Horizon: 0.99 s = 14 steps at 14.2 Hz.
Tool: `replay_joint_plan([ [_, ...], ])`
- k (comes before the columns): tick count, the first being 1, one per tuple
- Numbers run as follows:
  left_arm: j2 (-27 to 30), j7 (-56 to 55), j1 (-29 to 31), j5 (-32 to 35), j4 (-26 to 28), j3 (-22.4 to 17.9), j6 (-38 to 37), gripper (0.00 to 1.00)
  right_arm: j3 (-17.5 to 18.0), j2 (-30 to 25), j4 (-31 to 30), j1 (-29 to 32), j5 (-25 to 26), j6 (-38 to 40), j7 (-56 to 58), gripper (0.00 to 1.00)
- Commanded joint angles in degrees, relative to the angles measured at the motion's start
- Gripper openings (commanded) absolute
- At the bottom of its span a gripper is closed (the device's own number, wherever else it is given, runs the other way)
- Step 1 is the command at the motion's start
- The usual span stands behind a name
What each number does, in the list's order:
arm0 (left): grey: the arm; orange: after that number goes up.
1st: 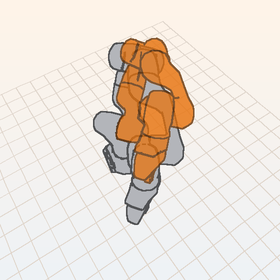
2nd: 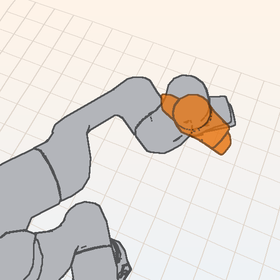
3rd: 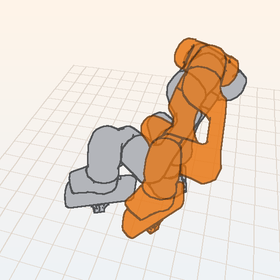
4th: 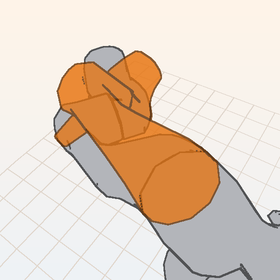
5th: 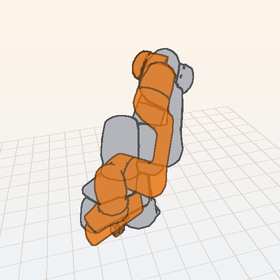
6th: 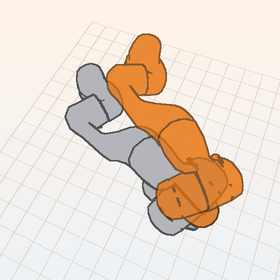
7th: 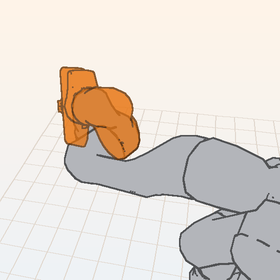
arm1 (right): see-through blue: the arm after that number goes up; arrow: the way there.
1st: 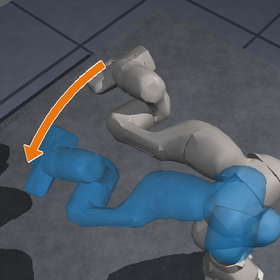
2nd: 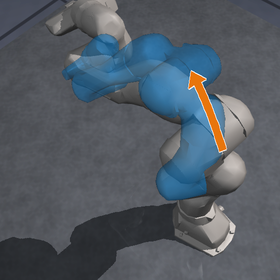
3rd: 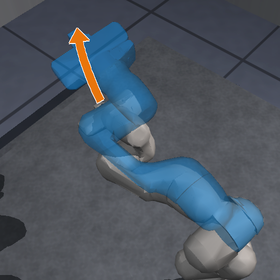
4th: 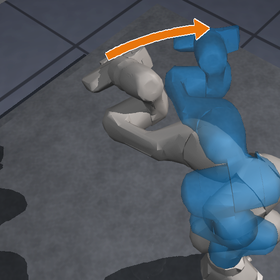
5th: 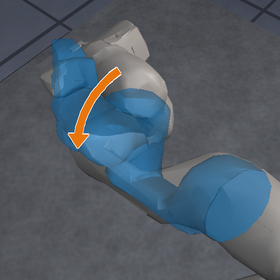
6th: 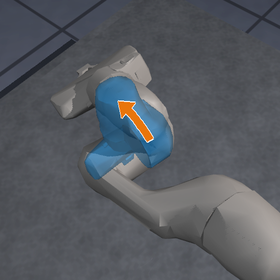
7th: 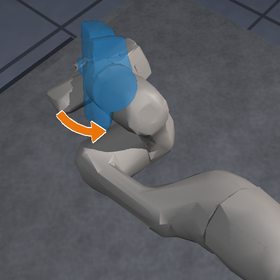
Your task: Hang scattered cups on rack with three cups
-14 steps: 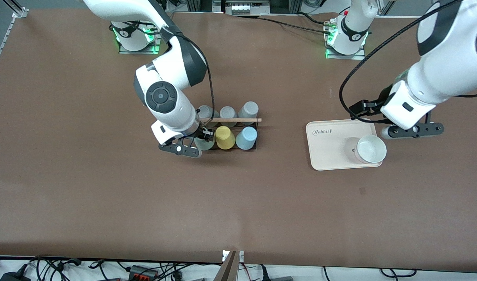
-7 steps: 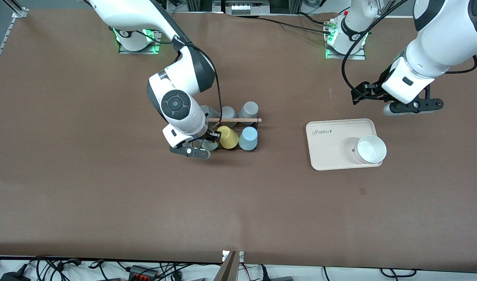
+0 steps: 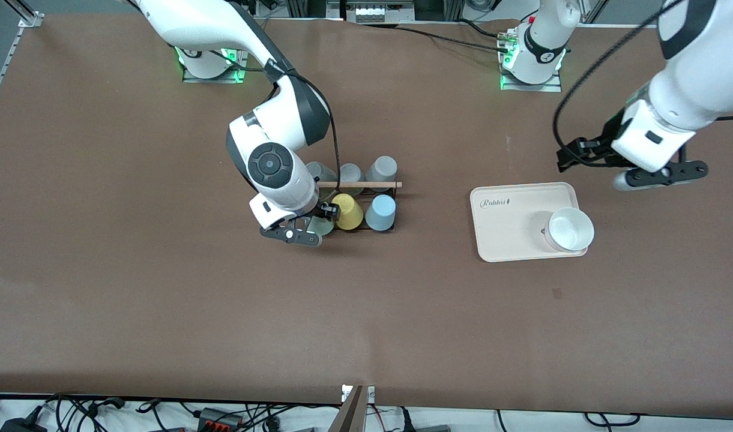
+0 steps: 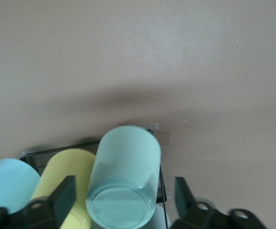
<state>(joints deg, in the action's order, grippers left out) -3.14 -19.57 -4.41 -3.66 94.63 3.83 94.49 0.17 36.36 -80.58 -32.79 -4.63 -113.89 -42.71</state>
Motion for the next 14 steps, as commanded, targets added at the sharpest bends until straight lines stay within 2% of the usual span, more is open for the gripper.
replay_joint_plan([
  [1,-0.29,0.94,0.89,1.37,-1.99,0.65,-1.33,1.0,-0.26,-2.51,1.56,1.4,0.5,0.94,2.36,1.0],
  [3,-0.2,1.03,0.98,1.29,-2.26,0.65,-1.24,1.0,-0.96,-5.67,2.7,3.25,4.78,2.6,8.58,1.0],
  [4,-0.03,1.2,0.98,1.29,-2.26,0.65,-1.41,1.0,-1.31,-6.56,3.67,5.35,5.33,5.14,10.96,1.0],
  [7,0.06,5.78,0.89,1.2,-2.26,0.74,-1.59,1.0,-0.96,-11.21,5.35,13.25,4.72,9.9,15.1,1.0],
  [9,0.15,5.86,0.98,1.2,-2.26,0.74,-1.77,1.0,-1.31,-14.2,5.08,16.16,4.81,13.84,17.47,1.0],
  [14,0.15,6.65,0.98,1.2,-2.35,0.65,-1.77,1.0,-2.01,-20.97,1.32,22.58,5.6,17.37,30.13,1.0],
])
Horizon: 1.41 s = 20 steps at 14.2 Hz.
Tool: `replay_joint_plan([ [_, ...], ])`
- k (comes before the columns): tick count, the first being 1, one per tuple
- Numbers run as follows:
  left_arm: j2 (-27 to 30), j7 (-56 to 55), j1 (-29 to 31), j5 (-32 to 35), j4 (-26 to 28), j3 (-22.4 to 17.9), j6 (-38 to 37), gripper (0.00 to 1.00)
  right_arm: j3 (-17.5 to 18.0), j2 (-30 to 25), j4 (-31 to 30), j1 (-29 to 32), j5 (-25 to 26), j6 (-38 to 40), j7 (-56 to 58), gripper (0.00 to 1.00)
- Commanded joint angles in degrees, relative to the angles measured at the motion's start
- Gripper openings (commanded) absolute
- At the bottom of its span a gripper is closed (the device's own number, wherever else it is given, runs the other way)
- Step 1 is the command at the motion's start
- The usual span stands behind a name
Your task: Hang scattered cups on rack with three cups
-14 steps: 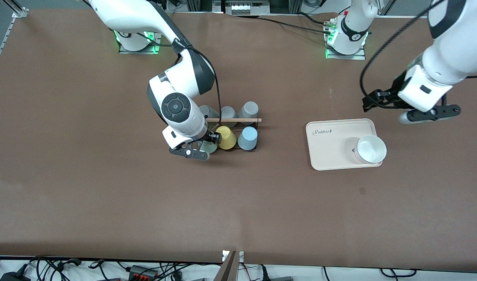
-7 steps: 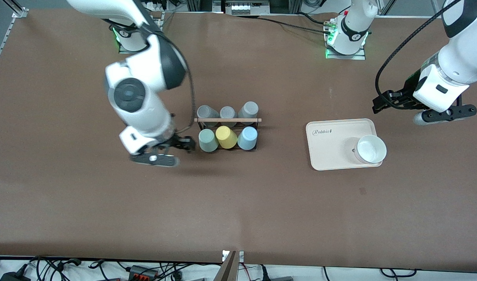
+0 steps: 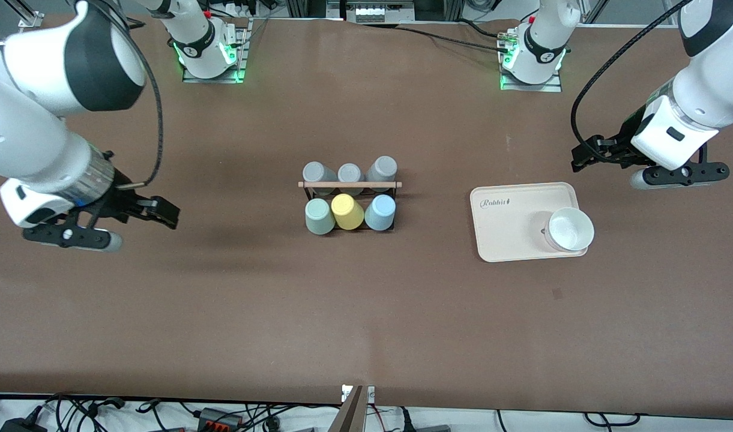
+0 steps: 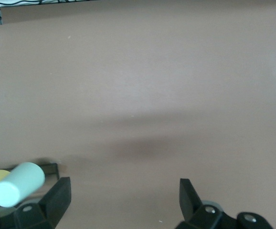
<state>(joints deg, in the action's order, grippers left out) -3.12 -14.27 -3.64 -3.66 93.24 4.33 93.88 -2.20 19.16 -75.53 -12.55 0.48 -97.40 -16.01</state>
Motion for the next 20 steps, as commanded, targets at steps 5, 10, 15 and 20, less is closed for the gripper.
replay_joint_plan([
  [5,0.13,1.61,0.22,1.2,-1.04,-0.11,-1.68,1.0,0.35,-18.52,-24.78,6.39,0.57,-7.6,4.92,1.0],
  [10,0.13,2.84,0.22,1.2,-1.04,-0.11,-1.68,1.0,0.35,-21.54,-29.06,7.9,0.84,-9.13,8.62,1.0],
  [15,0.13,3.9,0.22,1.2,-1.04,-0.11,-1.68,1.0,0.35,-15.57,-17.83,9.21,0.31,-2.12,7.92,1.0],
  [20,0.04,3.98,0.22,1.2,-1.39,-0.2,-1.68,1.0,0.44,-15.56,-16.31,8.86,0.4,-0.42,8.19,1.0],
])
